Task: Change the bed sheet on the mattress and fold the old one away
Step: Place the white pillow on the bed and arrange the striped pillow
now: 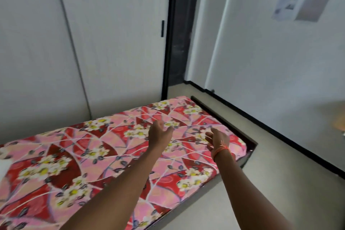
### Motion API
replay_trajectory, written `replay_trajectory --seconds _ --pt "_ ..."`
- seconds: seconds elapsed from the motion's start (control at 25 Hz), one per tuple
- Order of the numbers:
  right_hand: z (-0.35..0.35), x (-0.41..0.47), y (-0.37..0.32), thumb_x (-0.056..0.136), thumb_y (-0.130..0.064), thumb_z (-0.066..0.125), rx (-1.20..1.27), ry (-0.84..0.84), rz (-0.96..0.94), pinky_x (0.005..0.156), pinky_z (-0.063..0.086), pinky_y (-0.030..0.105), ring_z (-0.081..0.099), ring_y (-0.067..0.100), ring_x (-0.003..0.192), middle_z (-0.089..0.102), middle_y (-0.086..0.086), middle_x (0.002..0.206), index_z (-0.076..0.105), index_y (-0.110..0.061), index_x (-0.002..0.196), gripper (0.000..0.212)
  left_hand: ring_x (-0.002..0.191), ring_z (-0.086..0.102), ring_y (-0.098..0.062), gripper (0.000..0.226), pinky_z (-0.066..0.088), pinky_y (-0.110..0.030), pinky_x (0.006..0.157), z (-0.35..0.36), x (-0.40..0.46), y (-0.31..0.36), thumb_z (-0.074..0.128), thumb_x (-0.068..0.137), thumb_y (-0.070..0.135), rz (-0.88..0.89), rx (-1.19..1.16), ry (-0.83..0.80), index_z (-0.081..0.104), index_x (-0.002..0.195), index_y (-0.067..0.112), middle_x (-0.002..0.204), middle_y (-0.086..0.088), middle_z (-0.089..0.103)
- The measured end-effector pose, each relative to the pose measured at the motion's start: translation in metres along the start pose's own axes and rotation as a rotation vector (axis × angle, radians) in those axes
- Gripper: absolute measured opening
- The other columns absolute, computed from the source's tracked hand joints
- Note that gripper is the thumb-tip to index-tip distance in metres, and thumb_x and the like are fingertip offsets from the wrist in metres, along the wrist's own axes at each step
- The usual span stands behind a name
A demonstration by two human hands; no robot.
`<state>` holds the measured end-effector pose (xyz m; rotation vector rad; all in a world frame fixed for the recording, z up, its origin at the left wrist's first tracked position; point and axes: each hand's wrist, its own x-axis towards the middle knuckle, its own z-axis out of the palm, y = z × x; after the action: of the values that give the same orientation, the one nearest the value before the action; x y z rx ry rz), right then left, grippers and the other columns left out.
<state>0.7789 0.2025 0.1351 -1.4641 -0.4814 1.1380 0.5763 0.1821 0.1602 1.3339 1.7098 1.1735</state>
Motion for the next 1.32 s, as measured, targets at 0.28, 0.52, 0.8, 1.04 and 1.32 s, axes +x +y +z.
replay_trajectory --seconds 0.28,0.52,0.8,1.04,1.32 --pt "-0.171 0.116 -0.109 0.089 -0.021 0.057 0.097 0.229 -0.064 0.062 0.036 0.027 0.058 0.018 0.065 0.066 0.003 0.073 0.058 -0.014 0.092 0.008 0.092 0.055 -0.016 0.038 0.04 -0.025 0.073 0.22 0.019 0.116 0.065 0.091 0.03 0.066 -0.088 -0.209 0.055 0.123 0.012 0.11 -0.001 0.06" --pt "-0.291 0.235 -0.177 0.089 -0.022 0.057 0.175 0.437 -0.112 0.068 0.039 0.032 0.058 0.016 0.069 0.066 0.001 0.074 0.062 -0.016 0.091 0.008 0.097 0.059 -0.02 0.038 0.046 -0.026 0.075 0.41 0.067 0.184 0.067 0.09 0.026 0.164 -0.137 -0.418 0.056 0.121 0.008 0.107 -0.003 0.061" --pt "-0.435 0.377 -0.262 0.09 -0.021 0.056 0.296 0.702 -0.162 0.055 0.033 0.023 0.051 0.011 0.051 0.06 -0.006 0.052 0.059 -0.019 0.083 0.007 0.095 0.061 -0.02 0.039 0.041 -0.023 0.079 0.649 0.111 0.289 0.069 0.088 0.025 0.222 -0.134 -0.701 0.059 0.12 0.005 0.104 -0.005 0.066" --pt "-0.606 0.483 -0.314 0.09 -0.01 0.055 0.248 0.875 -0.178 0.043 0.04 0.022 0.054 0.022 0.051 0.062 0.016 0.073 0.064 0.002 0.101 0.019 0.099 0.06 -0.02 0.038 0.044 -0.025 0.084 0.853 0.09 0.35 0.069 0.089 0.028 0.23 -0.11 -0.895 0.058 0.12 0.008 0.108 -0.005 0.064" --pt "-0.857 0.646 -0.359 0.075 -0.027 0.07 -0.031 0.962 -0.092 0.075 0.05 0.035 0.065 0.034 0.084 0.065 0.016 0.081 0.068 -0.003 0.086 0.027 0.094 0.064 -0.027 0.03 0.053 -0.038 0.083 1.115 0.042 0.393 0.069 0.089 0.032 0.118 -0.01 -0.883 0.061 0.108 0.01 0.093 -0.004 0.063"
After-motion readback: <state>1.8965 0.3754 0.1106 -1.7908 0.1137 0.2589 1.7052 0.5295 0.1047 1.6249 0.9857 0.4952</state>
